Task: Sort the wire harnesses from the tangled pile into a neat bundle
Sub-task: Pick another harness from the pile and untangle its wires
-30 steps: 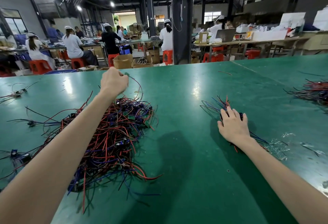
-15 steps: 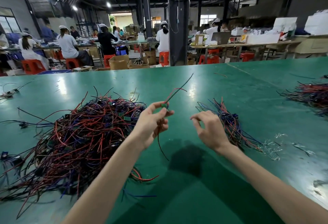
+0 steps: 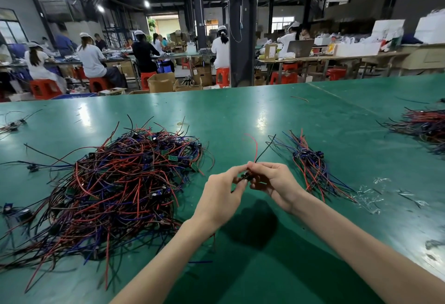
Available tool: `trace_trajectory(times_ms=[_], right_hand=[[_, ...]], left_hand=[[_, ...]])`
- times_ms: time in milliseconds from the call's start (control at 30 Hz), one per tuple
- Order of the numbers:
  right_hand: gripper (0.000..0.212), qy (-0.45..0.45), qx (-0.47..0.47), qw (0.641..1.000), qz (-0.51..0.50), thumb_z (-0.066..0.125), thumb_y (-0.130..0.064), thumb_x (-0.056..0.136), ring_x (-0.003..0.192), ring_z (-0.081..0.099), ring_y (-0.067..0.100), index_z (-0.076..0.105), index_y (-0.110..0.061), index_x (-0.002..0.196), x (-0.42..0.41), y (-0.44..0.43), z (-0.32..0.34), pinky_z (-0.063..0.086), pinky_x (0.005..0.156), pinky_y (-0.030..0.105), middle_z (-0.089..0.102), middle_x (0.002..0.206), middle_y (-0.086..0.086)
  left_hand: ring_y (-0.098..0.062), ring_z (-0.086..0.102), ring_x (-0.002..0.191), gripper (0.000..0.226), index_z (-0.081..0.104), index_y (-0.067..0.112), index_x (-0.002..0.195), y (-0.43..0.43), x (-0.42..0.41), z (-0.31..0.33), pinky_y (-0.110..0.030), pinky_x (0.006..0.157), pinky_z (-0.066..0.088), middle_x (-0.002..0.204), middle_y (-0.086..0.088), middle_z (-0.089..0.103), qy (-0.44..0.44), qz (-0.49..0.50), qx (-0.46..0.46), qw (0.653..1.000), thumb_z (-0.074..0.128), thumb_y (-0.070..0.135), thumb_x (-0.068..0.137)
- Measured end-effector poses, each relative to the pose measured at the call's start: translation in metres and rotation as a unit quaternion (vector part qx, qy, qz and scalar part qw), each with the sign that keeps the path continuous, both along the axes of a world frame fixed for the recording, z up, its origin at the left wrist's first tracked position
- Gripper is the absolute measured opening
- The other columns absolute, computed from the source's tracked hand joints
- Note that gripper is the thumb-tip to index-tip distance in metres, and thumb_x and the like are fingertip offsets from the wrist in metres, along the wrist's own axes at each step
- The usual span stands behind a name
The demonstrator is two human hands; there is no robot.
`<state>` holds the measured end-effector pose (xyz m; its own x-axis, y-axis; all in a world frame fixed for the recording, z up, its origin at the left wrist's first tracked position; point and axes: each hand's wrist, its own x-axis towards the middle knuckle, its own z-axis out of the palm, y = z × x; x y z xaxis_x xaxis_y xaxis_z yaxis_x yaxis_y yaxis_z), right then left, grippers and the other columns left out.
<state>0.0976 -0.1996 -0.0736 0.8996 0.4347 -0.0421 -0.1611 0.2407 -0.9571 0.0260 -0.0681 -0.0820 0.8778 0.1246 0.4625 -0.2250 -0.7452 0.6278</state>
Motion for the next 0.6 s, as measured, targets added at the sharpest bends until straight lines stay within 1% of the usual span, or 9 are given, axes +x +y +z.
trace_trajectory(times_ms=[33,67,133,167,300,400,500,567,600], right_hand=[[0.013,0.005,0.004,1.000,-0.004,0.061,-0.006,0.088,0.058,0.056,0.013,0.069,-0.001,0.080,0.001,-0.001,0.000,0.053,0.055,0.021,0.064,0.067,0.007],[0.012,0.007,0.006,1.000,-0.007,0.060,-0.005,0.088,0.062,0.058,0.014,0.070,0.000,0.083,0.002,-0.001,0.000,0.054,0.058,0.022,0.064,0.071,0.009],[0.011,0.007,0.003,1.000,-0.011,0.059,-0.003,0.088,0.067,0.060,0.016,0.069,0.002,0.087,0.003,-0.002,-0.001,0.055,0.062,0.021,0.064,0.075,0.010],[0.011,0.008,0.005,1.000,-0.012,0.059,-0.002,0.088,0.067,0.060,0.015,0.069,0.002,0.087,0.003,-0.003,-0.001,0.056,0.062,0.021,0.064,0.075,0.010],[0.007,0.018,0.033,0.999,-0.019,0.060,0.002,0.086,0.057,0.063,0.010,0.067,0.002,0.088,0.002,-0.002,-0.001,0.056,0.059,0.020,0.065,0.066,0.006],[0.006,0.016,0.028,0.999,-0.024,0.064,0.002,0.083,0.056,0.064,0.009,0.068,-0.001,0.086,0.001,-0.001,-0.002,0.055,0.058,0.019,0.067,0.063,0.003],[0.007,0.009,0.030,0.999,-0.023,0.065,0.003,0.081,0.058,0.065,0.010,0.068,-0.001,0.085,0.001,-0.001,-0.003,0.056,0.061,0.019,0.069,0.064,0.003],[0.009,-0.003,0.025,1.000,-0.018,0.066,0.005,0.079,0.059,0.066,0.012,0.069,-0.002,0.086,0.001,-0.002,-0.003,0.058,0.066,0.021,0.070,0.066,0.006],[0.011,-0.012,0.019,1.000,-0.013,0.066,0.005,0.078,0.060,0.066,0.013,0.069,-0.002,0.086,0.000,-0.002,-0.003,0.057,0.069,0.022,0.070,0.068,0.007]], left_hand=[[-0.017,0.053,0.053,0.033,0.060,0.023,0.125,0.000,0.000,0.000,-0.020,0.059,0.045,0.097,-0.003,0.069,0.027,-0.001,-0.030,0.999,0.058,0.018,0.093],[-0.011,0.051,0.043,0.031,0.059,0.021,0.124,0.000,0.001,0.001,-0.022,0.051,0.046,0.097,-0.002,0.067,0.052,-0.002,-0.068,0.996,0.057,0.019,0.094],[-0.007,0.052,0.036,0.025,0.060,0.015,0.119,0.002,0.002,0.001,-0.020,0.035,0.040,0.093,0.000,0.064,0.090,-0.008,-0.159,0.983,0.056,0.014,0.094],[-0.008,0.053,0.036,0.024,0.060,0.012,0.117,0.002,0.002,0.002,-0.019,0.032,0.039,0.091,0.001,0.063,0.105,-0.011,-0.197,0.975,0.056,0.012,0.093],[-0.009,0.054,0.038,0.024,0.058,0.005,0.116,0.003,0.000,0.005,-0.018,0.033,0.037,0.094,-0.006,0.065,0.162,-0.025,-0.281,0.946,0.057,0.006,0.091],[-0.007,0.050,0.038,0.014,0.057,0.004,0.107,0.000,0.000,0.007,-0.017,0.034,0.036,0.085,-0.005,0.066,0.207,-0.045,-0.368,0.906,0.055,0.005,0.093],[-0.009,0.052,0.043,0.006,0.058,0.009,0.097,-0.002,-0.001,0.010,-0.020,0.038,0.041,0.086,-0.005,0.067,0.230,-0.067,-0.435,0.868,0.054,0.011,0.094],[-0.011,0.053,0.047,0.013,0.059,0.009,0.098,-0.003,-0.002,0.012,-0.021,0.041,0.041,0.086,-0.003,0.066,0.233,-0.080,-0.454,0.857,0.055,0.020,0.094],[-0.011,0.053,0.047,0.017,0.060,0.009,0.098,-0.003,-0.002,0.011,-0.021,0.041,0.040,0.085,-0.002,0.066,0.228,-0.077,-0.452,0.859,0.056,0.025,0.094]])
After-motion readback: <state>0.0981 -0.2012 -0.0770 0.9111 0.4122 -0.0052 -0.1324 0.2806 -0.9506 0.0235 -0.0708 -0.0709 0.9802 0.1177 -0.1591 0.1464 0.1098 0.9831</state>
